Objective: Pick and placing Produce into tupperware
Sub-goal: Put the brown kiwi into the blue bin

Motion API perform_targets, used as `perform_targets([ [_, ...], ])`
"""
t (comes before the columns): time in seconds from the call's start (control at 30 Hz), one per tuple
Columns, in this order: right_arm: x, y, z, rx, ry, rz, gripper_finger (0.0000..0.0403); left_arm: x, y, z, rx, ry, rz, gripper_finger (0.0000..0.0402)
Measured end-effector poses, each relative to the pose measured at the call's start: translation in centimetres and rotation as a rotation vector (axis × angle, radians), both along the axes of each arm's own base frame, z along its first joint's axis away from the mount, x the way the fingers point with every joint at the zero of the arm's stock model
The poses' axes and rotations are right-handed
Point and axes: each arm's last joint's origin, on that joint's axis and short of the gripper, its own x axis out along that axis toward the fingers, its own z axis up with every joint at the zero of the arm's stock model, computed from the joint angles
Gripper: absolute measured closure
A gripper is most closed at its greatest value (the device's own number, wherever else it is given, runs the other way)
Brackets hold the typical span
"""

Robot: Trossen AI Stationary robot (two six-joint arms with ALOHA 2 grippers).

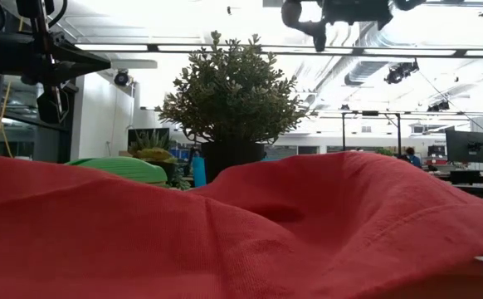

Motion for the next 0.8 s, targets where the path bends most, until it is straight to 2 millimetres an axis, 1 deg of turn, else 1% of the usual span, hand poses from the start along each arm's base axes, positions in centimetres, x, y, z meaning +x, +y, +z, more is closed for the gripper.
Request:
perform_targets([
  [0.1, 1.2, -0.6, -0.2, 0.009, 0.021, 0.014, 0.0167, 0.0, 0.0, 0.0, 0.0, 0.0, 0.0, 0.0401],
  [0.2, 2.6, -1.2, 0.2, -0.027, 0.055, 0.033, 0.0167, 0.0, 0.0, 0.0, 0.0, 0.0, 0.0, 0.0401],
  [0.4, 4.6, -2.4, 0.0, -0.049, 0.222, 0.033, 0.0167, 0.0, 0.0, 0.0, 0.0, 0.0, -0.002, 0.0401],
  [0.53, 6.1, -2.6, 0.0, -0.132, 0.338, 0.003, 0.0167, 0.0, 0.0, 0.0, 0.006, 0.002, -0.002, 0.0401],
  [0.63, 7.5, -2.5, -0.2, -0.178, 0.427, 0.011, 0.0167, 0.0, 0.0, 0.0, 0.007, 0.003, -0.004, 0.0401],
  [0.73, 8.9, -2.3, -0.8, -0.205, 0.502, 0.039, 0.0167, 0.0, 0.0, 0.0, 0.007, 0.003, -0.004, 0.0401],
  [0.8, 9.7, -2.3, -1.6, -0.202, 0.568, 0.043, 0.0167, 0.0, 0.0, 0.0, 0.007, 0.003, -0.003, 0.0401],
])
